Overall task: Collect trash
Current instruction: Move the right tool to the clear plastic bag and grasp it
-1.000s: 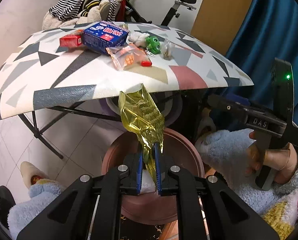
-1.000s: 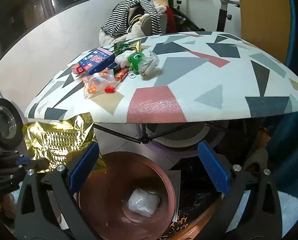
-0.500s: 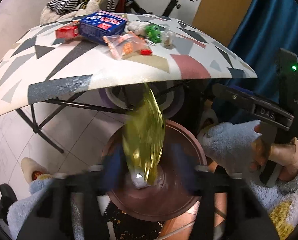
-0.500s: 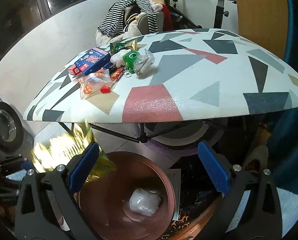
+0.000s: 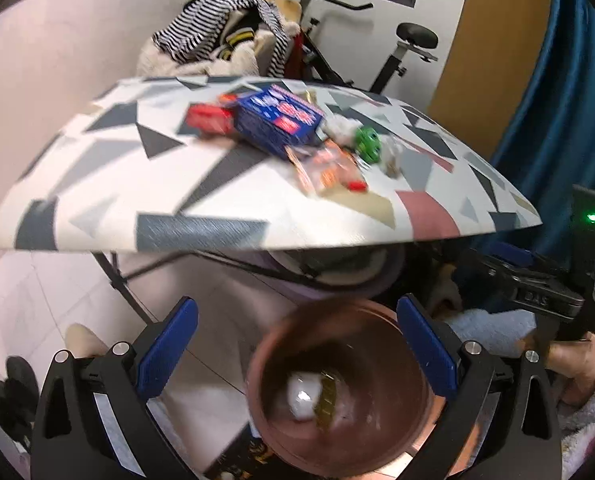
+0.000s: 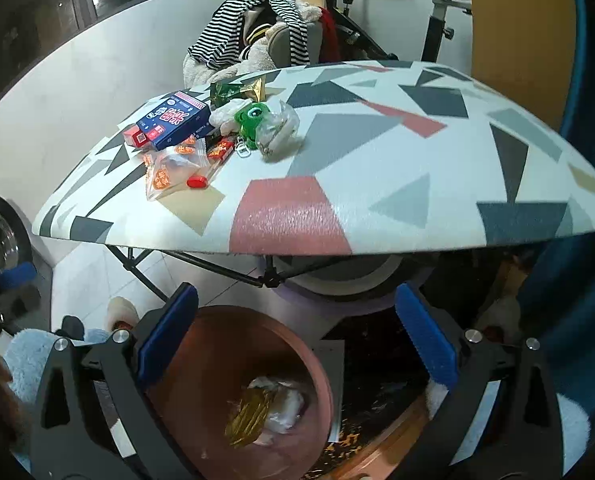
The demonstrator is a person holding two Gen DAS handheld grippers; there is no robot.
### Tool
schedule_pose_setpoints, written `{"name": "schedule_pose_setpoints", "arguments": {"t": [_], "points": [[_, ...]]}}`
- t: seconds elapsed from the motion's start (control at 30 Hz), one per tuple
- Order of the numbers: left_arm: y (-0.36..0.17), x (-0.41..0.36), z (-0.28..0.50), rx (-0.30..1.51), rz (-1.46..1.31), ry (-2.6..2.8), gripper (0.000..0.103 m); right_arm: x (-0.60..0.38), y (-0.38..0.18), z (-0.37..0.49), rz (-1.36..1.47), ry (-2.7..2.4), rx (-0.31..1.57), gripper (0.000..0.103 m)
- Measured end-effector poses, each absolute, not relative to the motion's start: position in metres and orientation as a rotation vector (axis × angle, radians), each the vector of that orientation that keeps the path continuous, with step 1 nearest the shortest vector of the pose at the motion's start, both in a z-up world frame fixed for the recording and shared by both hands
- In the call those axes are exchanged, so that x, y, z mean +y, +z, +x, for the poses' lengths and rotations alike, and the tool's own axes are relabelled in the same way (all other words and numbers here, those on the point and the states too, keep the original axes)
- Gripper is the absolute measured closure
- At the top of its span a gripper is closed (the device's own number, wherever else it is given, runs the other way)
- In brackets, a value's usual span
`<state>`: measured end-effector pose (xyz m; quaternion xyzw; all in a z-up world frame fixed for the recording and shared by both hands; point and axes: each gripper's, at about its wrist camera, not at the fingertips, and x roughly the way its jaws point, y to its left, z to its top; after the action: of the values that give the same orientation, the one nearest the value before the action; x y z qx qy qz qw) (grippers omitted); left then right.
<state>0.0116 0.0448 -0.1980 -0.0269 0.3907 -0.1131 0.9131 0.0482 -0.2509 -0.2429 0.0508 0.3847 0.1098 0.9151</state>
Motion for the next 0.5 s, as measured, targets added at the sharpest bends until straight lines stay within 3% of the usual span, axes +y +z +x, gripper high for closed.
{"name": "schedule_pose_setpoints", "arguments": {"t": [0.5], "points": [[-0.142,0.074,0.046,0.642,0.025,-0.125,0.006,-0.264,-0.222,0.086,0.069,0.26,0.827,0.006]]}}
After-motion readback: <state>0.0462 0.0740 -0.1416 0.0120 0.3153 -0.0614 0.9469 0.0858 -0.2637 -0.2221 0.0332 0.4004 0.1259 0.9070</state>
